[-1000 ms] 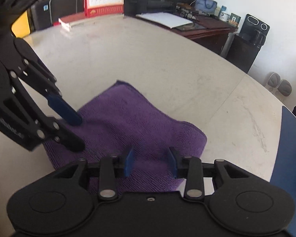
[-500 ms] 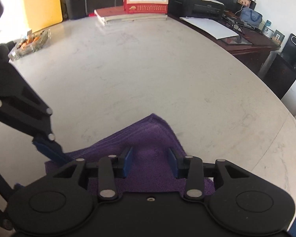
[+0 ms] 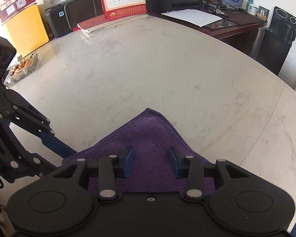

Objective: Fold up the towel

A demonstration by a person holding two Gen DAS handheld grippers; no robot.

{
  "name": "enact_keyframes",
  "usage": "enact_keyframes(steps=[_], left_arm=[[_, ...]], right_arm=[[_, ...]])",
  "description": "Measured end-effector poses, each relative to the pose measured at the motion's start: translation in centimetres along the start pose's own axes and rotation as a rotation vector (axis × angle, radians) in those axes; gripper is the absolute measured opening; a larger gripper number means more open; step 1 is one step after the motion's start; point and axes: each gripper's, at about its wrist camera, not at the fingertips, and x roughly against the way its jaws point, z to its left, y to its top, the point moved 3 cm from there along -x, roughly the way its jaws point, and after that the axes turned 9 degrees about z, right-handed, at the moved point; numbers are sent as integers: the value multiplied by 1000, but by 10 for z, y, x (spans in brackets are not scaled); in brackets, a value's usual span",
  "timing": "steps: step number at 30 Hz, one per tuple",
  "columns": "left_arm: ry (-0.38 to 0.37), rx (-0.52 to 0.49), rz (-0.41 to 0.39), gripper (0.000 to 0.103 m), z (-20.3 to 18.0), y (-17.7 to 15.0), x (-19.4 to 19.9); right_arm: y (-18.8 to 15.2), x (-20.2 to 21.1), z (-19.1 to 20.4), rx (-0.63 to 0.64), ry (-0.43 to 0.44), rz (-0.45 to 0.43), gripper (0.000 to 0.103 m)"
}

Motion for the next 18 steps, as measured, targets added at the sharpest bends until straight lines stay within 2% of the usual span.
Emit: enact_keyframes(steps=[3, 6, 10, 13, 18], left_arm=[[2, -25, -7, 49, -9, 2, -3], [7, -117, -44, 46, -28, -1, 4], [-38, -177, -76, 46, -45, -5, 15], [-59, -176, -51, 47, -46, -8, 10], [-11, -132, -15, 47, -27, -20, 13]], right_arm=[[-1, -3, -1, -2, 4, 1, 37], [-3, -5, -1, -4, 8, 1, 37], [-4, -9, -2, -6, 14, 2, 37], [-5, -11, -2, -6, 17, 3, 38], [-5, -12, 0, 13, 21, 5, 38]])
